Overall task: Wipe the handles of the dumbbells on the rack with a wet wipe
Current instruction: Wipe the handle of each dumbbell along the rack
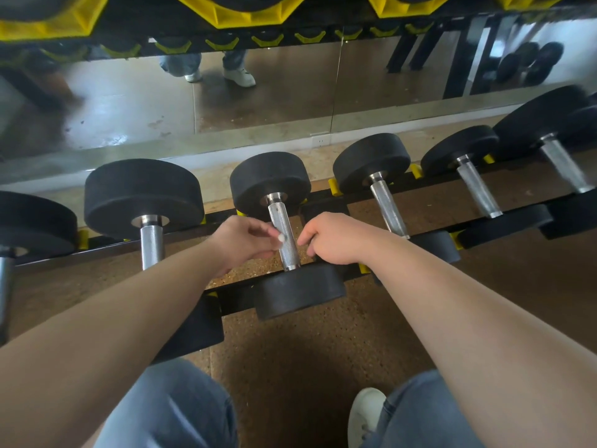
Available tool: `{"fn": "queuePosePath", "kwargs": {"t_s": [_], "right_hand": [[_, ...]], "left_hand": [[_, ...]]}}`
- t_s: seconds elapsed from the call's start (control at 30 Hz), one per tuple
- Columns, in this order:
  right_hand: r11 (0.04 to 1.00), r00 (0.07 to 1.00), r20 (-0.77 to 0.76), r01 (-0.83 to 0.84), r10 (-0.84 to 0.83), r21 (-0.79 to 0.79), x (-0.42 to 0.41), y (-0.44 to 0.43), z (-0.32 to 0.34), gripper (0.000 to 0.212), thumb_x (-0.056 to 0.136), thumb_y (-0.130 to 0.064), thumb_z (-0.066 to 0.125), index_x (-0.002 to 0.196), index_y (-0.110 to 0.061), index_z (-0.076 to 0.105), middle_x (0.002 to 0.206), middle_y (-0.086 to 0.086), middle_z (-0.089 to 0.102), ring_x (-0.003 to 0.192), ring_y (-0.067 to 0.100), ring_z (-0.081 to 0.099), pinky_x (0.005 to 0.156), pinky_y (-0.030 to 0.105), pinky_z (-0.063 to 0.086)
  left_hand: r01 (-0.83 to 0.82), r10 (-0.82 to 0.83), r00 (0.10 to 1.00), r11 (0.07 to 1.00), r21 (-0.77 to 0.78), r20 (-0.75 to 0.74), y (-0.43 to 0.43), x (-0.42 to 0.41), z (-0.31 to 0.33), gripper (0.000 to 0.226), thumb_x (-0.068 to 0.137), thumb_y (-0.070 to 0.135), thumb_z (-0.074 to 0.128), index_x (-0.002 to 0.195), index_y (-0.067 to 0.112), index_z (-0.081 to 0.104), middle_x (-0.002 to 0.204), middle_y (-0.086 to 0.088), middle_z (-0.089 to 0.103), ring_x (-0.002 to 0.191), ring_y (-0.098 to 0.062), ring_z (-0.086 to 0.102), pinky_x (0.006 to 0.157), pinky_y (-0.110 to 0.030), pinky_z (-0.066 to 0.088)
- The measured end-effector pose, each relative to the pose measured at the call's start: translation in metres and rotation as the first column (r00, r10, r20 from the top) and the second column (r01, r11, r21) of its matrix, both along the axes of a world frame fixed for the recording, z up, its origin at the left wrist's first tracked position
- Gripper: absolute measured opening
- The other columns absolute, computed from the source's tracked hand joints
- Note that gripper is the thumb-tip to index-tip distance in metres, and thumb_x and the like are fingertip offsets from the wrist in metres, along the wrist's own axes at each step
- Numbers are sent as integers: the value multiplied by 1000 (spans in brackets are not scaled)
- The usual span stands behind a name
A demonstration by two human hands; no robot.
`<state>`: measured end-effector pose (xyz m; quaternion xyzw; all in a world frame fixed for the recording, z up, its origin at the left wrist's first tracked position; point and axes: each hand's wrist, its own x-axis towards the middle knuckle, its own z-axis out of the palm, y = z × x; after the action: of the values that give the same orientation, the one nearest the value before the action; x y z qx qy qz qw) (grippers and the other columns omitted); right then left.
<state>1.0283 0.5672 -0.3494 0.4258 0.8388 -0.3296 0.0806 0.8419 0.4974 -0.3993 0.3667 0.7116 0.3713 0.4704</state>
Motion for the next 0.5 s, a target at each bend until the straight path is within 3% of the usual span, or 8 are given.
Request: {"fn": "queuePosePath", "kwargs": {"t_s": [0.1, 0.27, 0.4, 0.5], "right_hand": [[1000, 1000, -3, -8, 8, 4, -1, -1, -1, 39, 99, -8, 54, 129, -28, 69, 138, 0, 62, 124, 20, 58, 97, 32, 43], [1000, 996, -81, 31, -31, -7, -6, 0, 2, 38, 100, -6, 52, 125, -27, 71, 131, -1, 66, 121, 20, 59, 94, 30, 42], [998, 988, -146, 63, -59, 23, -10, 0, 3, 33, 99, -8, 55, 121, -25, 73, 129, 1, 67, 118, 19, 61, 87, 26, 39], [997, 986, -155, 67, -59, 42, -14, -1, 2, 31, 99, -8, 57, 120, -23, 74, 123, 2, 69, 102, 15, 60, 83, 25, 41]], "left_hand": [[64, -55, 977, 997, 34, -206, -4, 7, 0, 7, 83, 12, 85, 84, 18, 82, 87, 1, 79, 84, -14, 75, 85, -31, 62], [-77, 155, 904, 976, 203, -399, 11, 10, 7, 6, 93, 27, 75, 93, 29, 81, 86, 13, 74, 65, -2, 61, 60, -16, 47], [-95, 253, 844, 939, 331, -474, 17, 20, 3, 11, 97, 24, 70, 98, 25, 81, 91, 13, 73, 77, 2, 61, 74, -19, 48], [-23, 235, 781, 937, 349, -579, 16, 22, -1, 17, 100, 20, 67, 107, 20, 81, 104, 3, 77, 87, -6, 64, 81, -19, 45]]}}
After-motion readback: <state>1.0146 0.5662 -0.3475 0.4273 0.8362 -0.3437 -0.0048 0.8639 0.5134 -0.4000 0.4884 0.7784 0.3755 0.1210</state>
